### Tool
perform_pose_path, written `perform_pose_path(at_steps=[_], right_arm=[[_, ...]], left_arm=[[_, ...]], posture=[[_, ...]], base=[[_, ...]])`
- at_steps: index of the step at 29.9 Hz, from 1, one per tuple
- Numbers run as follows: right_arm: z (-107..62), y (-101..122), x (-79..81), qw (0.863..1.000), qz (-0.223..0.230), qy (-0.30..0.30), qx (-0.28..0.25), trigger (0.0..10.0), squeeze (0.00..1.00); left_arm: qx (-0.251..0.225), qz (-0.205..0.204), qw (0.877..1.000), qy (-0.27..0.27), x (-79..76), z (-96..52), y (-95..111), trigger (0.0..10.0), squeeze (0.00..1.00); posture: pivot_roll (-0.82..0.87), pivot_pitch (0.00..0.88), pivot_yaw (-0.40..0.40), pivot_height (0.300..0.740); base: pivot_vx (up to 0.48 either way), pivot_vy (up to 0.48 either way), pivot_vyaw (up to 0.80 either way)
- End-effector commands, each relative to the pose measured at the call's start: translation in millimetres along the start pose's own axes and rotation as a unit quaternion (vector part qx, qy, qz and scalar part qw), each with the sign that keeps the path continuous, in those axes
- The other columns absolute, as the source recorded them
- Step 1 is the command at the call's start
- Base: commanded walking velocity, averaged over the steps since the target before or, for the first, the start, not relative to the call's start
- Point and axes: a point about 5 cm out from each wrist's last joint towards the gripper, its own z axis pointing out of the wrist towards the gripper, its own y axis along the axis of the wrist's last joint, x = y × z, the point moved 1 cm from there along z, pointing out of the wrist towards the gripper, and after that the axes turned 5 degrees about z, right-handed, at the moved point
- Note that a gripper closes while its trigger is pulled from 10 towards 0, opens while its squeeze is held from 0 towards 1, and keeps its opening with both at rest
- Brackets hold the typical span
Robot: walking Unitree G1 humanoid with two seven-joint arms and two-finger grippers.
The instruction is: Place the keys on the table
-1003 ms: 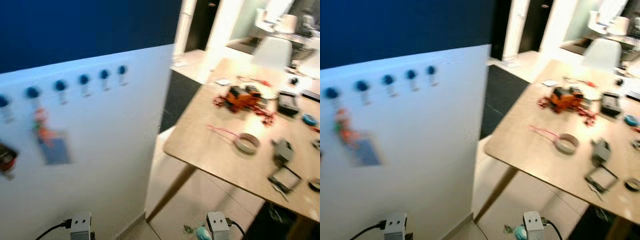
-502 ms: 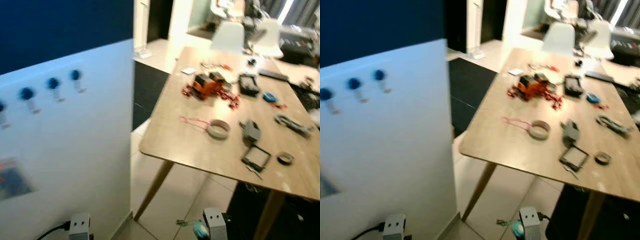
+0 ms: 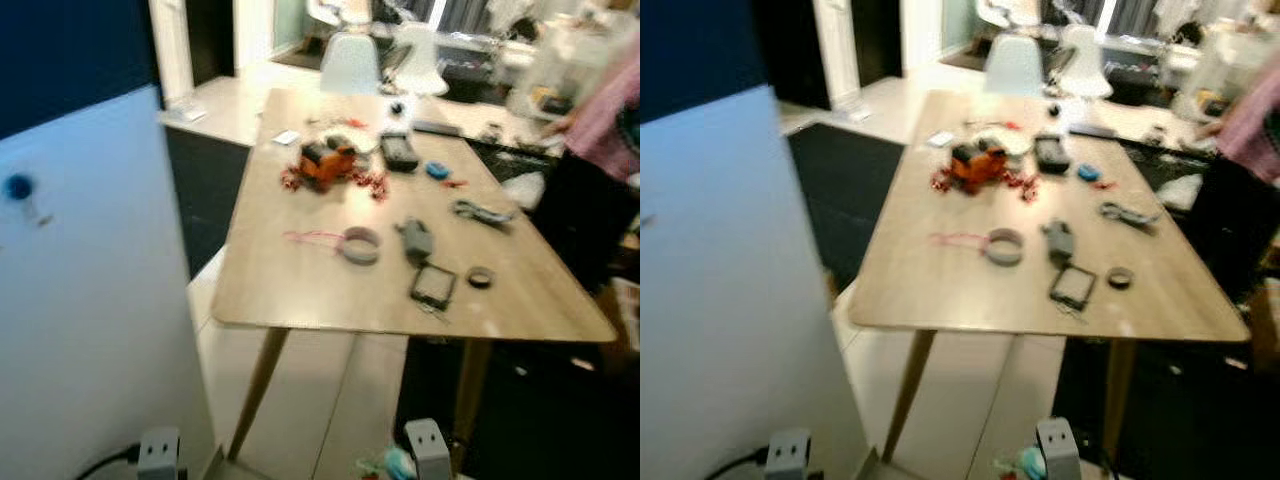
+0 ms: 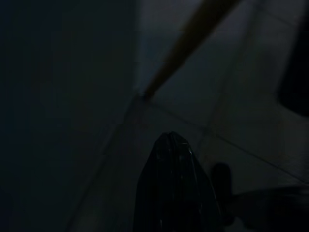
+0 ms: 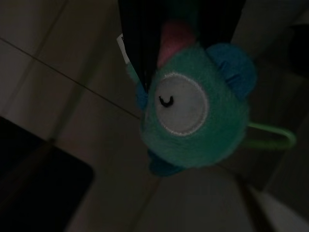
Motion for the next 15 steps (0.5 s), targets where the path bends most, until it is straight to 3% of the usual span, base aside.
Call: perform_pose_path(at_steps=[1,9,15], right_arm=[[-0.4,-2.5,0.7,1.000,-0.002,0.002,0.004,10.0,0.00],[0.3,1.1,3.1,1.000,-0.015,0.016,-0.002,10.0,0.00],[1.0,4.3,8.2,0.998,-0.039,0.037,-0.010,10.0,0.00]], left_arm=[[0.006,0.000,1.000,-0.004,-1.5,-2.8,-5.8,10.0,0.00],[-0.003,-0.001,1.000,-0.006,-3.2,-1.8,-3.0,10.0,0.00],[-0.005,-0.006,1.000,-0.004,-4.4,-2.0,-3.4,10.0,0.00]], posture=[[0.05,0.021,-0.054,0.740],[0.05,0.026,-0.055,0.740],[0.06,0.039,-0.068,0.740]], base=[[0.000,0.000,-0.80],[0.000,0.000,-0.80],[0.000,0.000,0.00]])
